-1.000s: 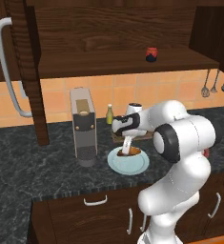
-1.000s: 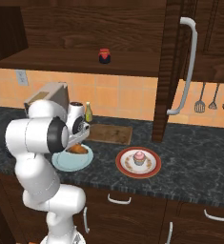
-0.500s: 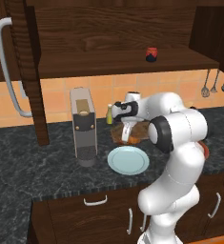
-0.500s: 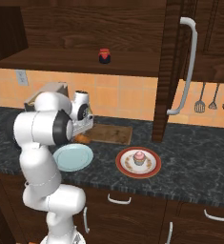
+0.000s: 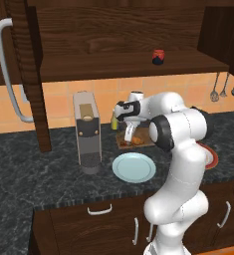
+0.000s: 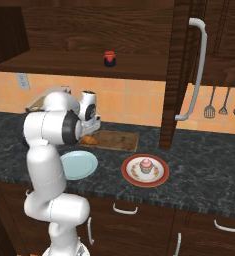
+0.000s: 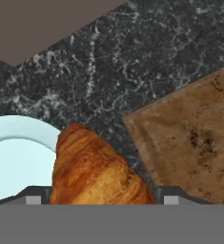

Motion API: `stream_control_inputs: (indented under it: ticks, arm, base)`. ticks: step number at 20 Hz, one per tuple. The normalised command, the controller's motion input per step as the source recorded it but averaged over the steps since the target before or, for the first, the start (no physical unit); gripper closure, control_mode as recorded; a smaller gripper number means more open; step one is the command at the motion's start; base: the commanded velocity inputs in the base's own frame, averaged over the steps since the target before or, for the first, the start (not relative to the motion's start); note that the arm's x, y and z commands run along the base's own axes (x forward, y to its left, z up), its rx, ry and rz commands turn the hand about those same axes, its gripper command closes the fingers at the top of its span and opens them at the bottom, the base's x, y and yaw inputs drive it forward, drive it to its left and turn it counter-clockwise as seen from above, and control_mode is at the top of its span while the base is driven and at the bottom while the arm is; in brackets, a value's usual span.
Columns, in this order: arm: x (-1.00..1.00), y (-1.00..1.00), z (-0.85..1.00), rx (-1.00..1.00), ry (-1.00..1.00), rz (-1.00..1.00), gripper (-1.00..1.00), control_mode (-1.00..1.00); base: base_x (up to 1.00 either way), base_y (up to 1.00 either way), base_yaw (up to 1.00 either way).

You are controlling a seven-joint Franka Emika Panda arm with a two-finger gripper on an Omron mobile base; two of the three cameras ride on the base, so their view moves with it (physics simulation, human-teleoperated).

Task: From the different types of pastries on the counter, select a croissant and place it on the cutting board. Then retrieve a jar of jam from the cabinet and place it alongside the croissant on the cutting board.

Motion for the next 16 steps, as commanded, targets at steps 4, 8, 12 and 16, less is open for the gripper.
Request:
stream_control_inputs:
  ticks: [4,8,12,16]
  arm:
    - [0.37,-0.04,0.08,0.0,-0.01,0.0,1.0,-1.0]
    - [0.35,-0.05,0.02,0.0,-0.03,0.0,1.0,-1.0]
    - [0.34,-0.01,0.0,0.0,-0.04,0.0,1.0,-1.0]
    - [0.31,-0.03,0.0,0.0,-0.07,0.0,1.0,-1.0]
  base:
    - [0.0,0.0,0.0]
    - [0.0,0.0,0.0]
    - [0.0,0.0,0.0]
    - [0.0,0.0,0.0]
